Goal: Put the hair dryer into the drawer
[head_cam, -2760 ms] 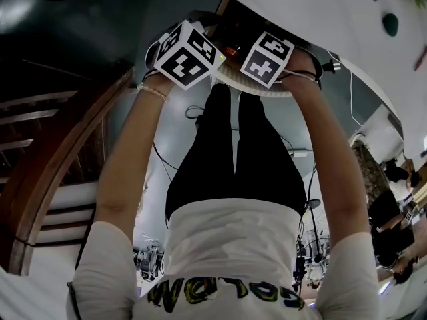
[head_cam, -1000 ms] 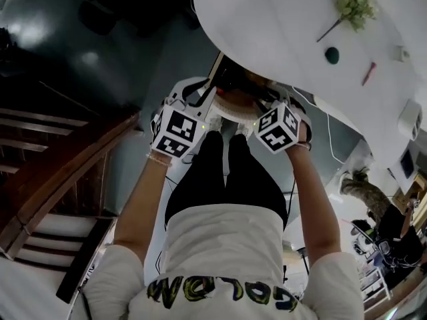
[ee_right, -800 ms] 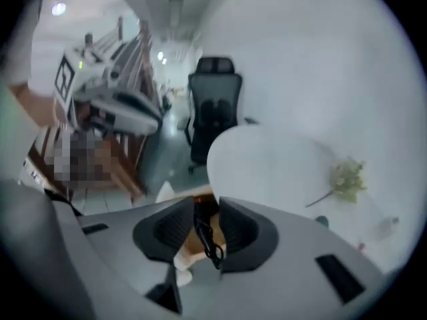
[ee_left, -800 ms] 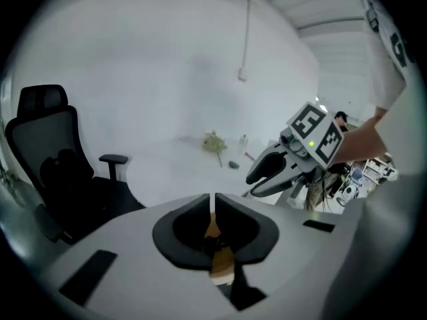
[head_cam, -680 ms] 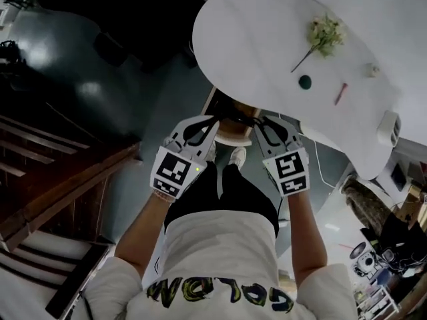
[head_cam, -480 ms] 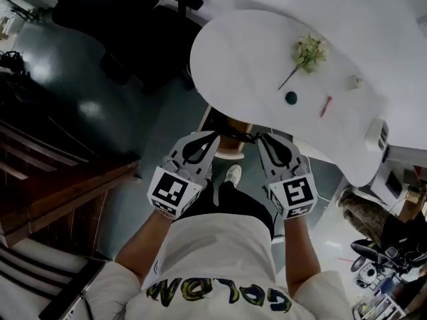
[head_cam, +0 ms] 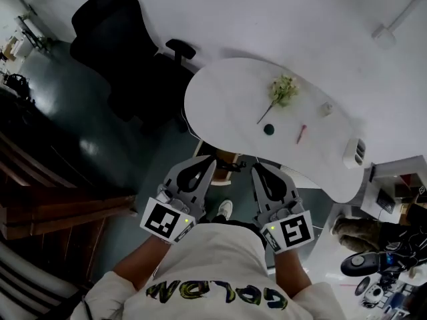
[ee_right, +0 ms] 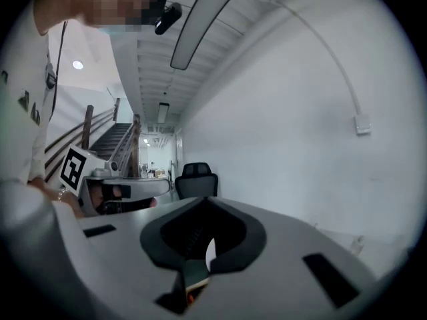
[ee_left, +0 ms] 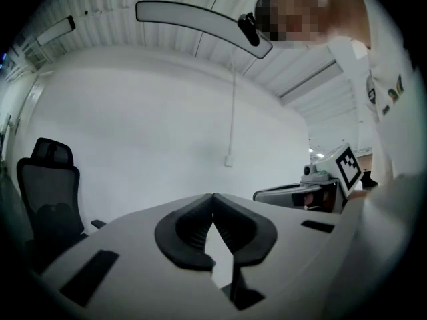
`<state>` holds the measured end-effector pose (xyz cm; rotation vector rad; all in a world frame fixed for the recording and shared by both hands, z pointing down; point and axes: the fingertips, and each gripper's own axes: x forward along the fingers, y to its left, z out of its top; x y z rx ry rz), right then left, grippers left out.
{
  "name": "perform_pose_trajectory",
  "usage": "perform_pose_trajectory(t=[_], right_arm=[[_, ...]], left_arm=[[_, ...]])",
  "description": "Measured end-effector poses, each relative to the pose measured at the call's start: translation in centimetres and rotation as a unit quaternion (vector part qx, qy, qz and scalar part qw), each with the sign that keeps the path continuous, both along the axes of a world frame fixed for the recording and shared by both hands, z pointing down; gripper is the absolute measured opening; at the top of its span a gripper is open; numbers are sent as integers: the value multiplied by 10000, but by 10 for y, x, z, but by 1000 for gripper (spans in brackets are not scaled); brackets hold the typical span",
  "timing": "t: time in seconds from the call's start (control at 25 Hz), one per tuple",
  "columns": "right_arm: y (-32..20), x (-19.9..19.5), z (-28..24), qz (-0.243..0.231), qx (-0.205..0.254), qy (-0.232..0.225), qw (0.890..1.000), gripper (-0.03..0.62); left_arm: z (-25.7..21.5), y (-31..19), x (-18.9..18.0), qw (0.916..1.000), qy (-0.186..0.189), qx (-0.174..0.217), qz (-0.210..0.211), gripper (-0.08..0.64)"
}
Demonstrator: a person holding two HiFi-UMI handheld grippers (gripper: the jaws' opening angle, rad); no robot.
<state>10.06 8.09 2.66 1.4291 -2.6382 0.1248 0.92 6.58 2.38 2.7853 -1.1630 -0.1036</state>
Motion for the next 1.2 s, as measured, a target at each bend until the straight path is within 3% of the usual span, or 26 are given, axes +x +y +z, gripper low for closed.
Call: perform_pose_trajectory(t=[0.44,1.2], right_arm=[[44,1,-62,72,443,-56,9990,15],[50,11,-80,224,661,-49,9975,12]], left_arm=[[-62,44,-2,9988,214,425,67,12],[-76,51,7,9978,321,566,134,12]])
